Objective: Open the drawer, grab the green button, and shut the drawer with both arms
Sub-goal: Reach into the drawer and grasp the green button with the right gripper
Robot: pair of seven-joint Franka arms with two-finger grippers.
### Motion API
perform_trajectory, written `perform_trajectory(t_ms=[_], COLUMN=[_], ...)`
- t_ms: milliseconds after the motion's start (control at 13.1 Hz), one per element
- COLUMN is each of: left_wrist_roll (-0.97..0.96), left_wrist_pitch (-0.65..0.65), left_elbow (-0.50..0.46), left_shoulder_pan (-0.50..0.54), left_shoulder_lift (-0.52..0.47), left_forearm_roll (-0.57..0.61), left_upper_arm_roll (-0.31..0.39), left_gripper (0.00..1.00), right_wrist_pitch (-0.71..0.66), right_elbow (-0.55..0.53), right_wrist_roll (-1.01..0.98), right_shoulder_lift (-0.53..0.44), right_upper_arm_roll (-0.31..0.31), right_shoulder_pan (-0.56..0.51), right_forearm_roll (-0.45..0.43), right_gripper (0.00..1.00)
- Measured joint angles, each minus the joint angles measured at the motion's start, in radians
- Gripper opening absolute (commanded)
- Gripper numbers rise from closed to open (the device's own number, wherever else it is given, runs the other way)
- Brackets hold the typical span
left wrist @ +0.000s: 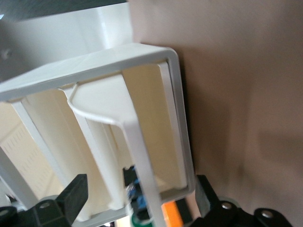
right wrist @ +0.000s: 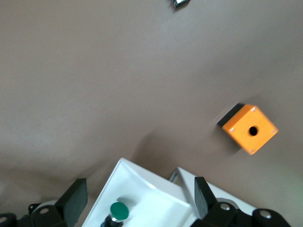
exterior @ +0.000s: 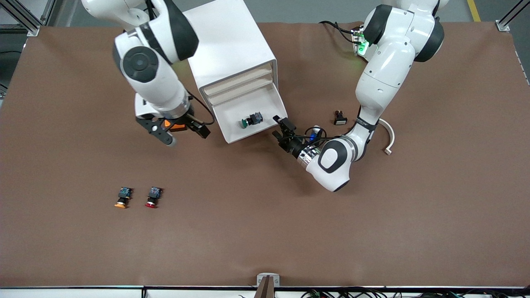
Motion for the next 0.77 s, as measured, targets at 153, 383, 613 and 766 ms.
perform_trajectory(t_ms=[153,383,613,766], left_wrist_roll=[0.198,0.523,0.788,0.880], left_wrist_pitch=[0.001,0.002,0.002,0.041], left_elbow=[0.047,0.106,0.128,0.131], left_shoulder_pan=[0.017,0.047,0.049,0.047], left_shoulder_lift=[-0.010,-0.024,-0.044,-0.076], left_forearm_roll=[0.001,0.060,0.154,0.246], left_upper_arm_roll=[0.001,0.033,0.088,0.090], left_gripper=[1.00,1.00,1.00,0.99], right_wrist_pitch=[0.058,0.134,0.185,0.200], right_elbow=[-0.021,-0.026,-0.027,-0.026], right_wrist_roll=[0.076,0.192,0.271,0.296], right_shoulder_lift=[0.025,0.087,0.146,0.175], right_upper_arm_roll=[0.000,-0.001,0.000,-0.001], right_shoulder_pan=[0.049,0.120,0.187,0.223], right_forearm_roll=[0.000,0.000,0.000,0.000], right_gripper=[1.00,1.00,1.00,1.00])
